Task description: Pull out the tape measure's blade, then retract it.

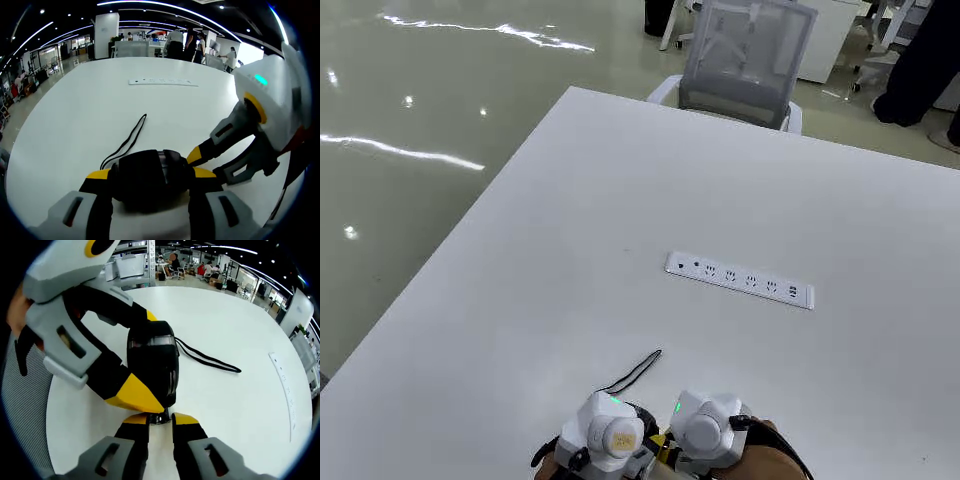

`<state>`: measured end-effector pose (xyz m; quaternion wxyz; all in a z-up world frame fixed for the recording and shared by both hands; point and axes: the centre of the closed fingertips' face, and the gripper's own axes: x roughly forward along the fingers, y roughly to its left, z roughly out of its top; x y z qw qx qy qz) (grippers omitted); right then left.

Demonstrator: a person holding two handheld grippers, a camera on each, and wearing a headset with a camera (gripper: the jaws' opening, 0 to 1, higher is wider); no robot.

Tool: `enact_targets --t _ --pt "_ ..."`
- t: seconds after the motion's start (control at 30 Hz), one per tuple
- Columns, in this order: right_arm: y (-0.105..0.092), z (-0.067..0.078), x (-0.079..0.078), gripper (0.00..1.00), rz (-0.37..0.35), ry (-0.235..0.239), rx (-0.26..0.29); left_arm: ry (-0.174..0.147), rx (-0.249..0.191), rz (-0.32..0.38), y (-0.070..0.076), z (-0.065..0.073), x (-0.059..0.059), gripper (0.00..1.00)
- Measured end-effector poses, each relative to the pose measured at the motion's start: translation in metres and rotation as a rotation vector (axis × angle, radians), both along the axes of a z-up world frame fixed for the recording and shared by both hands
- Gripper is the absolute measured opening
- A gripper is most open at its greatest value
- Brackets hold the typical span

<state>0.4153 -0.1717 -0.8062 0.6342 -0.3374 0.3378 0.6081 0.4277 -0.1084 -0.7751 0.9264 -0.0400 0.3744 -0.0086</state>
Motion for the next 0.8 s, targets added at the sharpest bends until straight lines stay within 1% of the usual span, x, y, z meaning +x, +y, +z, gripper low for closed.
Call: enact_targets --t 0.03,0.07,0.13,0.17,0.2,0.23,0.27,0.3,0.37,0.4,0.43,0.47,0.5,0.57,0.6,0.73,0.8 --pt "0.000 0.001 0.006 0.19 -0.012 -0.031 0.012 -0.001 -0.003 0.000 0.000 0.000 0.000 0.58" --pt "-0.001 0.001 0.008 0.26 -0.017 -0.042 0.016 -0.001 -0.004 0.001 0.000 0.000 0.000 0.58" --pt "-0.006 0.001 0.015 0.37 -0.052 -0.040 0.011 0.001 -0.007 0.000 0.000 0.000 -0.001 0.58" --pt "-0.007 0.000 0.015 0.46 -0.057 -0.037 0.013 0.001 -0.007 0.000 0.000 0.000 -0.001 0.58" --pt "-0.009 0.001 0.015 0.51 -0.058 -0.038 0.019 0.001 -0.006 0.001 0.000 0.000 -0.001 0.58" --pt "-0.009 0.002 0.016 0.56 -0.061 -0.042 0.028 0.001 -0.005 0.001 0.000 0.000 -0.001 0.58" --pt "-0.008 0.004 0.018 0.63 -0.067 -0.055 0.046 0.000 -0.004 0.001 0.000 0.000 -0.001 0.58" --pt "-0.007 0.009 0.019 0.69 -0.083 -0.061 0.075 0.000 -0.005 0.001 0.000 0.000 -0.001 0.58" --pt "-0.006 0.014 0.022 0.85 -0.119 -0.059 0.107 0.001 -0.005 0.000 0.000 0.000 -0.002 0.58" --pt "-0.007 0.015 0.023 0.90 -0.124 -0.060 0.107 0.001 -0.005 -0.001 0.000 0.000 -0.002 0.58" --pt "-0.007 0.019 0.027 0.93 -0.133 -0.080 0.118 0.002 -0.007 -0.001 0.000 0.000 -0.002 0.58" --pt "-0.005 0.021 0.028 0.99 -0.148 -0.075 0.138 0.003 -0.006 -0.002 -0.001 0.000 -0.002 0.58" --pt "-0.006 0.022 0.030 1.00 -0.166 -0.072 0.131 0.004 -0.007 -0.001 -0.001 0.000 -0.002 0.58" --pt "-0.008 0.022 0.035 1.00 -0.188 -0.089 0.131 0.004 -0.007 0.000 -0.001 0.000 -0.003 0.58" --pt "-0.007 0.022 0.034 1.00 -0.180 -0.081 0.134 0.003 -0.008 0.000 -0.001 0.000 -0.003 0.58" --pt "-0.010 0.023 0.032 1.00 -0.177 -0.081 0.130 0.002 -0.013 -0.003 -0.001 0.001 -0.003 0.59" --pt "-0.012 0.024 0.032 1.00 -0.182 -0.080 0.128 -0.004 -0.023 -0.009 0.001 0.002 -0.002 0.60"
